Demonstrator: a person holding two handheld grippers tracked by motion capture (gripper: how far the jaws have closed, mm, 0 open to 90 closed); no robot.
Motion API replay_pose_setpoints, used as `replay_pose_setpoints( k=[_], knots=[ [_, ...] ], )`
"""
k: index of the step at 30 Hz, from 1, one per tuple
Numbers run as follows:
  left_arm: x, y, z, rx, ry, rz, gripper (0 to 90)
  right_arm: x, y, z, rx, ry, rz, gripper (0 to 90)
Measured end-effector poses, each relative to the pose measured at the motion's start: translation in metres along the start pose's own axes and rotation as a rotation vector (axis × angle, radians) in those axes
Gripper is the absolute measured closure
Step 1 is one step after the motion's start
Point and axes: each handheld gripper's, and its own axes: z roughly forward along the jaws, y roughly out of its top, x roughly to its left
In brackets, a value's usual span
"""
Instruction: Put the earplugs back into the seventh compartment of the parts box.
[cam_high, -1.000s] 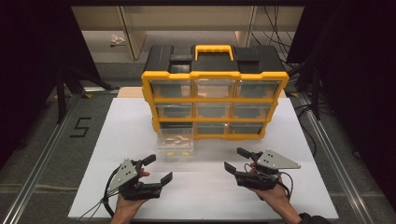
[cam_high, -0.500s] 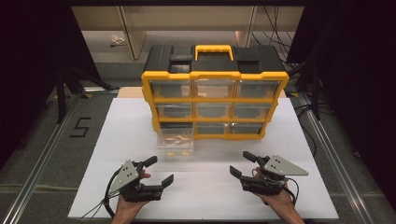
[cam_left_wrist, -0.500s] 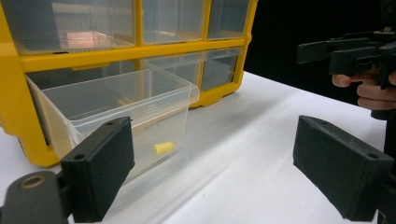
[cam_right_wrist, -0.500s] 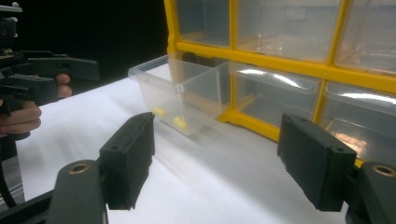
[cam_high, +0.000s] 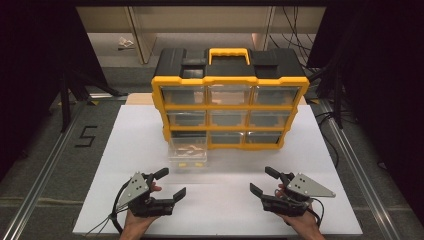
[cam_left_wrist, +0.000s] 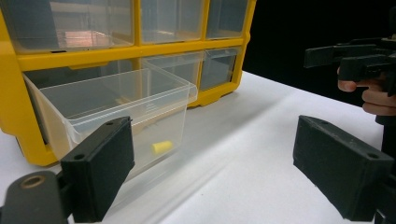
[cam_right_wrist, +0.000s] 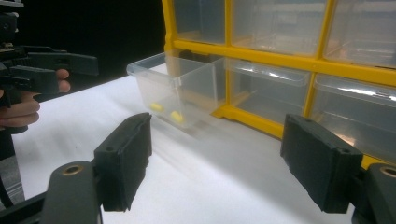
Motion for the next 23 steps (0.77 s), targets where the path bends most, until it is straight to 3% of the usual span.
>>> replay_pose_setpoints(
  k=[23],
  knots=[
    [0.0008, -0.0001, 0.0006, 0.003, 0.001, -0.001, 12.2, 0.0, -0.0009, -0.0019, -0.015, -0.005, -0.016, 25.0]
  ],
)
